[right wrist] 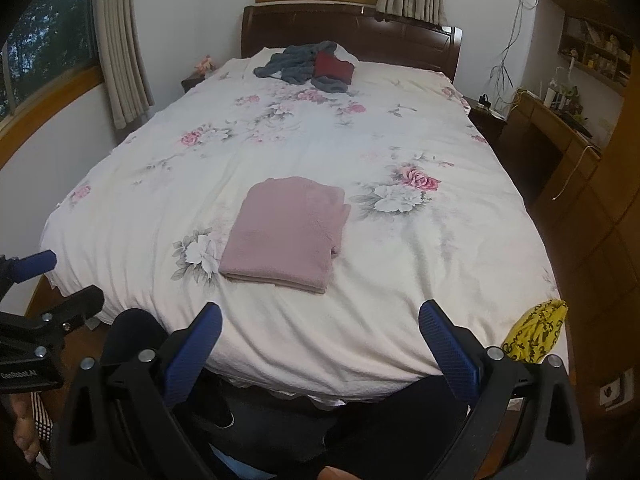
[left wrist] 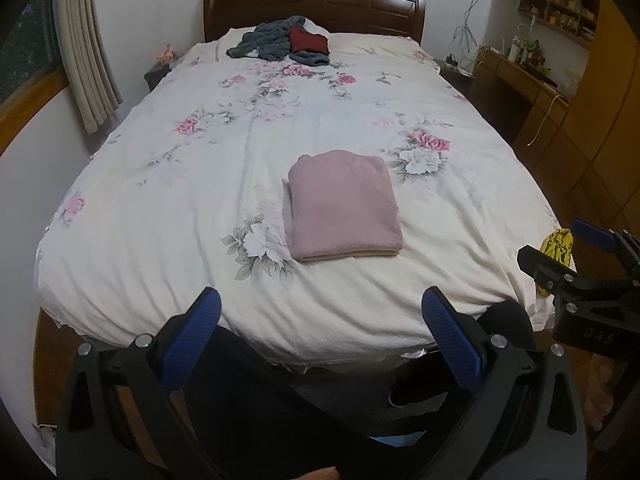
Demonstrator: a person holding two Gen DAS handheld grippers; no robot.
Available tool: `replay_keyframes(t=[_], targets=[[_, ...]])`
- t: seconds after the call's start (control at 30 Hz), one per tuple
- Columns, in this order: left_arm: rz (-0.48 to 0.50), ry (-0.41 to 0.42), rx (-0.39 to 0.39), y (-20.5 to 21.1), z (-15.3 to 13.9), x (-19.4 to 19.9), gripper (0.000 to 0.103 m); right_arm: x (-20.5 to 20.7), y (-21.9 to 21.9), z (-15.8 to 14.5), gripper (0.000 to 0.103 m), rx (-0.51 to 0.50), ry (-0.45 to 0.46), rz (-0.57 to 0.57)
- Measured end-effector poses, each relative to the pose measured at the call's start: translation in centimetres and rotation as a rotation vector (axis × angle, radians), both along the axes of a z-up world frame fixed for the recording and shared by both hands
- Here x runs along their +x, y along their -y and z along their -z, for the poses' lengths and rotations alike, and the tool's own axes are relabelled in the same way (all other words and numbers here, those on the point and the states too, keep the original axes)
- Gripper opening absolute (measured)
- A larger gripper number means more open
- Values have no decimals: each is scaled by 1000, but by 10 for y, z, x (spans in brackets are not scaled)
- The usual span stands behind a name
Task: Fold small clothes
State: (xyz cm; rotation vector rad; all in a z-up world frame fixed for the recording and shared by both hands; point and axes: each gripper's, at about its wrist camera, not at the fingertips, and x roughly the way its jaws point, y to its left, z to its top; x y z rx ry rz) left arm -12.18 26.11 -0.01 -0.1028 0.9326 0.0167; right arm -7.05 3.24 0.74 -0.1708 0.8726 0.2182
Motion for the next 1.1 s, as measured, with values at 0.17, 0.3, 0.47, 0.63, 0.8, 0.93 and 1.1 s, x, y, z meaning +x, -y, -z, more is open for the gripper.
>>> replay_keyframes(t=[0.17, 0.3, 0.47, 0.63, 0.8, 0.93, 1.1], targets=[[-2, -8, 5, -4, 0, 5, 100, 4, -3, 3, 99, -4, -13, -4], [-5, -13, 9, -5, 0, 8, 100, 8, -3, 4, 99, 2, -20, -4], [-6, -18, 12, -3, 1, 10, 100, 12, -4, 5, 99, 4, -24, -6], [-4, -19, 20, -1, 2, 13, 100, 15, -5, 7, 99, 4, -27, -8], [0, -21, 21, 0, 2, 15, 100, 17, -5, 8, 99, 4, -22, -8], [0, -19, 21, -1, 2, 17, 100, 20, -5, 10, 99, 1, -17, -9], [-6, -20, 21, -3, 2, 20, 100, 21, -6, 11, 99, 0, -14, -15]])
